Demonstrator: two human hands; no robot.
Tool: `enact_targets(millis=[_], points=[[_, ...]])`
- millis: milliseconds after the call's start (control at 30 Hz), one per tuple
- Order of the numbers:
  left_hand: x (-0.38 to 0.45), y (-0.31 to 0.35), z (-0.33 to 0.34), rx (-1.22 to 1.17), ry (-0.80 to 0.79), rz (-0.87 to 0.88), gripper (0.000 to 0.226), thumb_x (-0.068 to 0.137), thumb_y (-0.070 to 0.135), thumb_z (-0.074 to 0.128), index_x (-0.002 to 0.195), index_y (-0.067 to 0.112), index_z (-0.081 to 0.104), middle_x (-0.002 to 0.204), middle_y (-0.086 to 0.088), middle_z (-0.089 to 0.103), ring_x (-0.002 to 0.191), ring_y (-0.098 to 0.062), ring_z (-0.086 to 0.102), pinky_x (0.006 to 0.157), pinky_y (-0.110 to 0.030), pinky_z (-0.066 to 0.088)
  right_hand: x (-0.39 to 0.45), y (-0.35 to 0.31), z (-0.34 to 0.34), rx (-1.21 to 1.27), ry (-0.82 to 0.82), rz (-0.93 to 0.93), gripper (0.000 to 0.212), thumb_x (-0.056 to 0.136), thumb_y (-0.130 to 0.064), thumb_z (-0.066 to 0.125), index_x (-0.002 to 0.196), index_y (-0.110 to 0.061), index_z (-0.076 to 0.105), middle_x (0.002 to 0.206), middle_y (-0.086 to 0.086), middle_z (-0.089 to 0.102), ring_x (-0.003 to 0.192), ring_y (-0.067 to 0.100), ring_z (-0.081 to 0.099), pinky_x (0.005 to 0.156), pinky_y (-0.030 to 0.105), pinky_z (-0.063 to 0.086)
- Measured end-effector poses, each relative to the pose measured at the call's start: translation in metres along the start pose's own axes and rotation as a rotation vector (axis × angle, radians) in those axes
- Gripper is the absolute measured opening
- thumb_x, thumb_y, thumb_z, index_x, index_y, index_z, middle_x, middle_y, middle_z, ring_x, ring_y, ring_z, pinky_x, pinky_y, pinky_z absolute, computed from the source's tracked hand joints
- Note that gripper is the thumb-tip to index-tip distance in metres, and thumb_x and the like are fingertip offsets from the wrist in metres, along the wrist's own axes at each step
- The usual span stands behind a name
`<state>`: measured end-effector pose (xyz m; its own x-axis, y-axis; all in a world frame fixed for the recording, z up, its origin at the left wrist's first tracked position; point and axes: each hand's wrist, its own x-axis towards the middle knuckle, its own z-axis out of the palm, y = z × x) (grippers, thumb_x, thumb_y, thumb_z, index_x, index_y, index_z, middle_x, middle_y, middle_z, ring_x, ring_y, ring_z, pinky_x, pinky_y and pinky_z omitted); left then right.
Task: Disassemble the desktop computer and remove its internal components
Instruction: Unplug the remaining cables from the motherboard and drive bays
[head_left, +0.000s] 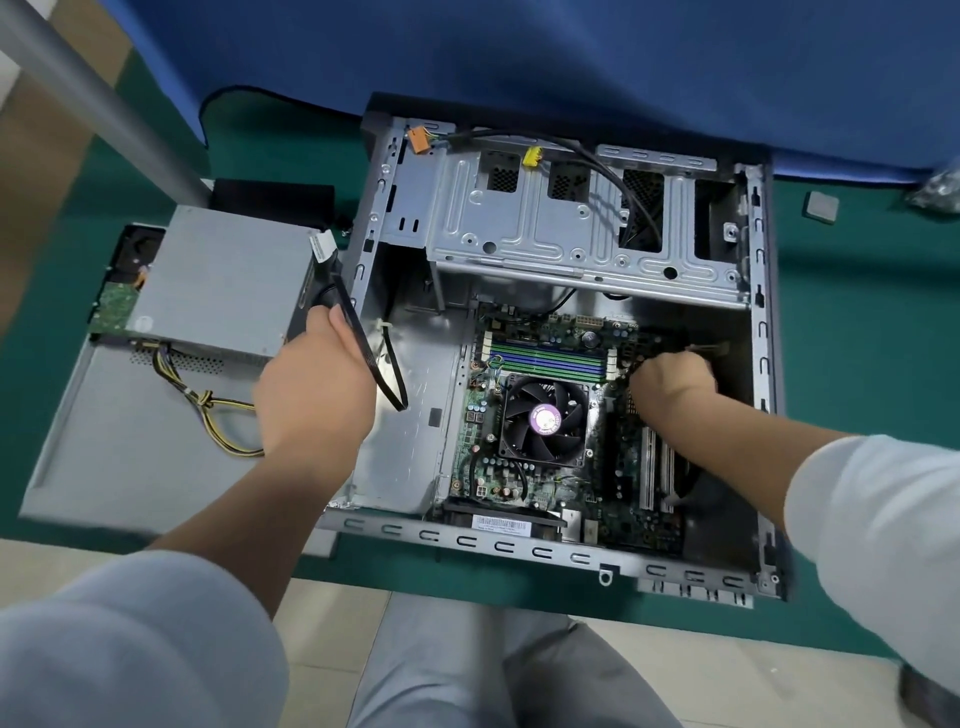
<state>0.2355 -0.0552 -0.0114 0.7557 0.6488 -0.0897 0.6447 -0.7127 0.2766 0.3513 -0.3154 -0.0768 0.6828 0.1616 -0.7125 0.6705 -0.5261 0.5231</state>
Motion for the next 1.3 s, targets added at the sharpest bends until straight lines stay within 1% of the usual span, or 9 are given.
enact_targets(millis=[167, 300, 433, 533, 733, 933, 1033, 1167, 1300], points=[[0.0, 0.001, 0.0, -0.001, -0.001, 0.005, 0.035, 0.103, 0.03, 0.014, 0.094, 0.01, 0.042, 0.057, -0.004, 0.041, 0.058, -0.029, 0.044, 0.056, -0.037, 0.032, -0.003, 0.001, -0.004, 0.142, -0.03, 0.049, 0.031, 0.093, -0.007, 0.042, 0.116, -0.012, 0.061, 0.121, 0.003, 0.061, 0.107, 0.024, 0.059, 0.064, 0.033, 0.044], [0.001, 0.0, 0.0, -0.01, -0.006, 0.008, 0.037, 0.103, 0.03, 0.014, 0.097, 0.008, 0.044, 0.057, -0.003, 0.04, 0.057, -0.028, 0.042, 0.056, -0.036, 0.03, 0.003, 0.01, -0.01, 0.432, -0.145, 0.003, 0.032, 0.095, -0.008, 0.036, 0.117, -0.005, 0.059, 0.122, 0.011, 0.059, 0.108, 0.028, 0.057, 0.082, 0.035, 0.046], [0.0, 0.0, 0.0, -0.02, 0.002, 0.005, 0.037, 0.103, 0.031, 0.014, 0.096, 0.01, 0.043, 0.058, -0.003, 0.042, 0.054, -0.027, 0.041, 0.055, -0.036, 0.03, 0.007, 0.026, -0.018, 0.659, -0.228, -0.03, 0.033, 0.099, -0.008, 0.028, 0.112, 0.0, 0.057, 0.13, 0.018, 0.053, 0.105, 0.027, 0.054, 0.087, 0.03, 0.041], [0.0, 0.0, 0.0, -0.036, 0.005, -0.001, 0.036, 0.103, 0.031, 0.014, 0.095, 0.01, 0.043, 0.056, -0.002, 0.04, 0.049, -0.021, 0.034, 0.054, -0.035, 0.027, 0.009, 0.026, -0.019, 0.659, -0.22, 0.017, 0.034, 0.099, -0.008, 0.028, 0.118, 0.0, 0.055, 0.134, 0.02, 0.05, 0.105, 0.026, 0.052, 0.09, 0.032, 0.04], [0.003, -0.001, 0.001, -0.046, 0.004, -0.006, 0.037, 0.103, 0.03, 0.016, 0.098, 0.008, 0.045, 0.056, 0.0, 0.037, 0.049, -0.021, 0.032, 0.055, -0.034, 0.025, 0.006, -0.007, -0.018, 0.394, -0.093, 0.167, 0.032, 0.09, -0.012, 0.046, 0.118, -0.015, 0.061, 0.119, 0.002, 0.061, 0.105, 0.022, 0.058, 0.069, 0.028, 0.042], [0.004, -0.003, 0.004, -0.044, 0.006, 0.005, 0.036, 0.103, 0.03, 0.015, 0.097, 0.009, 0.044, 0.056, -0.001, 0.037, 0.053, -0.024, 0.036, 0.055, -0.035, 0.027, 0.001, 0.021, -0.024, 0.685, -0.197, 0.087, 0.035, 0.096, -0.01, 0.032, 0.12, -0.001, 0.057, 0.129, 0.014, 0.056, 0.11, 0.027, 0.058, 0.093, 0.031, 0.047], [0.004, -0.003, 0.004, -0.041, 0.002, 0.002, 0.035, 0.103, 0.03, 0.015, 0.096, 0.01, 0.043, 0.056, -0.001, 0.038, 0.052, -0.024, 0.036, 0.056, -0.035, 0.028, -0.004, 0.014, -0.015, 0.635, -0.147, 0.116, 0.033, 0.094, -0.01, 0.036, 0.117, -0.003, 0.059, 0.124, 0.013, 0.059, 0.11, 0.03, 0.058, 0.091, 0.034, 0.048], [0.004, -0.004, 0.004, -0.037, 0.017, 0.013, 0.033, 0.103, 0.03, 0.015, 0.094, 0.011, 0.04, 0.056, -0.002, 0.038, 0.05, -0.021, 0.032, 0.055, -0.035, 0.028, -0.015, -0.005, -0.015, 0.546, -0.027, 0.195, 0.029, 0.092, -0.013, 0.043, 0.113, -0.013, 0.062, 0.117, 0.006, 0.062, 0.107, 0.026, 0.058, 0.071, 0.033, 0.041], [0.004, -0.005, 0.005, -0.029, 0.024, 0.022, 0.033, 0.103, 0.031, 0.015, 0.091, 0.012, 0.038, 0.056, -0.002, 0.04, 0.048, -0.018, 0.031, 0.054, -0.034, 0.027, -0.02, 0.006, -0.018, 0.766, -0.004, 0.154, 0.018, 0.092, -0.01, 0.044, 0.091, -0.007, 0.061, 0.11, 0.012, 0.062, 0.092, 0.03, 0.058, 0.072, 0.03, 0.041]])
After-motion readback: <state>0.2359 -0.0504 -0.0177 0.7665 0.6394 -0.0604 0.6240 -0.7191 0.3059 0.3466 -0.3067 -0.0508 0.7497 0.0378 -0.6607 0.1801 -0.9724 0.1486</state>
